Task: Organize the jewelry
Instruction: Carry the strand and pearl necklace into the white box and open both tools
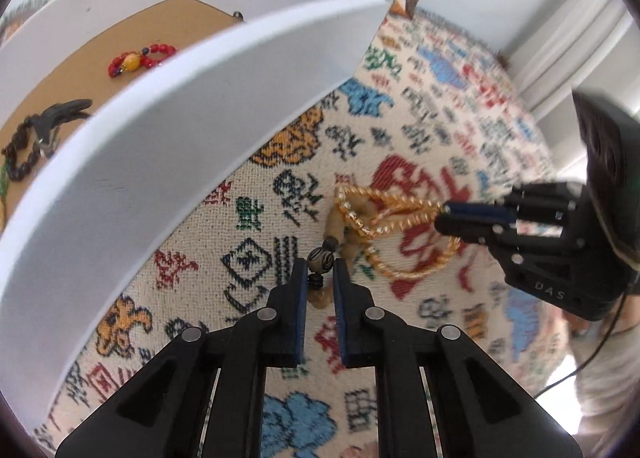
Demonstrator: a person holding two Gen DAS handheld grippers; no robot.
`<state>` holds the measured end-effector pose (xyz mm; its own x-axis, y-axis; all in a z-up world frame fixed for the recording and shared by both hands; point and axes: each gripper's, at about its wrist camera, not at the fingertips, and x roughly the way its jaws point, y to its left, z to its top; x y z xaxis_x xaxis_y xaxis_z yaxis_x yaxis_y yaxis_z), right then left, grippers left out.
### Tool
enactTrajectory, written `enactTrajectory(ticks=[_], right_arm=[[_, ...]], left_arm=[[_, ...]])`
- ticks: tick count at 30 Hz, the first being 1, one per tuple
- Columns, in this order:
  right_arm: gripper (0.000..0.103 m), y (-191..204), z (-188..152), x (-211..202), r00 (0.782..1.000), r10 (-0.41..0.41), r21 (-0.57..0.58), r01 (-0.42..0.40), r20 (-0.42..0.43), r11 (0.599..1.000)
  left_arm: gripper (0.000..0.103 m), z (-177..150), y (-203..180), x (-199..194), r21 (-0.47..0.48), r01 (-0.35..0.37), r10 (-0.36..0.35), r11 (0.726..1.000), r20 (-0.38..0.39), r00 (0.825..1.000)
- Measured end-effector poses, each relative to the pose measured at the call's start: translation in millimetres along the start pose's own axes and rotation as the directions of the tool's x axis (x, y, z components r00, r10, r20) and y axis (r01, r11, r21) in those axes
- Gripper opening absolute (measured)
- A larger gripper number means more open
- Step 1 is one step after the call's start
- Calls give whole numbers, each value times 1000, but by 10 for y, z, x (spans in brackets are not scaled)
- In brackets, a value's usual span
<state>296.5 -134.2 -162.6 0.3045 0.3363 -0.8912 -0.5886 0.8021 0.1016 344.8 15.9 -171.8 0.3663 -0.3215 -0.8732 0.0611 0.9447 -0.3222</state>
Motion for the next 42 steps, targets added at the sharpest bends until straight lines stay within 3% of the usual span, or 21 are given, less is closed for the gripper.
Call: enactTrajectory(ticks=[5,11,18,24,29,32,42], right_arm=[[8,-25,-119,-480,991,87,95,-97,99,991],[8,22,-22,-950,974,126,125,-151,187,981],[8,368,320,-1594,939,157,61,-184,305,981],[8,654,902,-1868,906,187,-3,-200,379,980],[8,972,1435,-1795,894,214,-54,-210,394,976],[8,1122,1683,-1631,896,226,-71,-215,381,974],[8,1746,2403,-508,939,246,-115,-224,239,968]], left_arm=[[10,18,26,-313,-45,100,-100,994,18,995],[10,91,-3,-800,-67,122,-120,990,40,992],[10,191,229,-1574,-94,111,-102,989,101,990],[10,230,670,-2234,-156,25,9,987,210,978],[10,254,1108,-2423,-225,-52,107,973,244,964],[10,255,1339,-2313,-253,-98,156,963,220,963],[10,147,1911,-1618,-322,-164,205,933,99,974]])
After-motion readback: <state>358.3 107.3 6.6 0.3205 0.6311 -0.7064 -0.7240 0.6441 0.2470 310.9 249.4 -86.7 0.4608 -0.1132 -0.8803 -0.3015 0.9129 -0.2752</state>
